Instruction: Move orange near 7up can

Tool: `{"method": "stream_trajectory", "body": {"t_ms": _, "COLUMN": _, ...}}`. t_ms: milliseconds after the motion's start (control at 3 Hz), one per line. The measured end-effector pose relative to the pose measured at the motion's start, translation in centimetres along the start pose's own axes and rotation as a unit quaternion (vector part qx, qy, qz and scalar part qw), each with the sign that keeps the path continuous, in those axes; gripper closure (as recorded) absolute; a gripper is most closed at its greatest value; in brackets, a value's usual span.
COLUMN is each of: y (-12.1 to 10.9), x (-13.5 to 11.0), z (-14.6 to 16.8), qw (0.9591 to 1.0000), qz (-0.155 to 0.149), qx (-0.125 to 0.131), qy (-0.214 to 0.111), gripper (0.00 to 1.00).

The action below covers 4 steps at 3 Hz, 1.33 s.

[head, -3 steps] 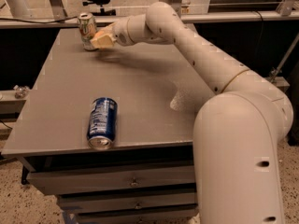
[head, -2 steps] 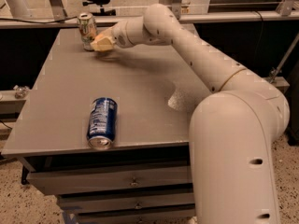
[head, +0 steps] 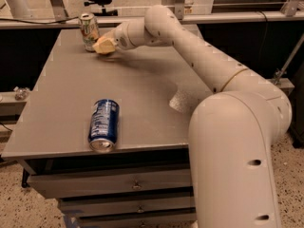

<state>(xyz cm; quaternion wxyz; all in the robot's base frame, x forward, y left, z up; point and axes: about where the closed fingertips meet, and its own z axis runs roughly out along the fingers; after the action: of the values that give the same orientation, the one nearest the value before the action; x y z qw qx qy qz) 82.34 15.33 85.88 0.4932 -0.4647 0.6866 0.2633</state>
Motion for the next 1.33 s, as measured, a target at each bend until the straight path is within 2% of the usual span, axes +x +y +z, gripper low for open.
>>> {"method": "stream_trajectory", "body": {"t_ms": 667, "y": 0.0, "x": 0.21, "z": 0.28, "qw": 1.0, "qz": 0.004, "qx": -0.003, "qy": 0.004, "gripper": 0.13}}
{"method": "stream_trajectory", "body": {"t_ms": 1000, "y": 0.08, "x": 0.24, "z": 0.33, "qw": 1.0, "qz": 0.006, "qx": -0.005, "qy": 0.004, "gripper": 0.0}}
{"method": "stream_trajectory", "body": {"t_ms": 1333, "y": 0.1, "x": 0.24, "z": 0.32, "qw": 1.0, "qz": 0.006, "qx": -0.006, "qy": 0.004, "gripper": 0.0}}
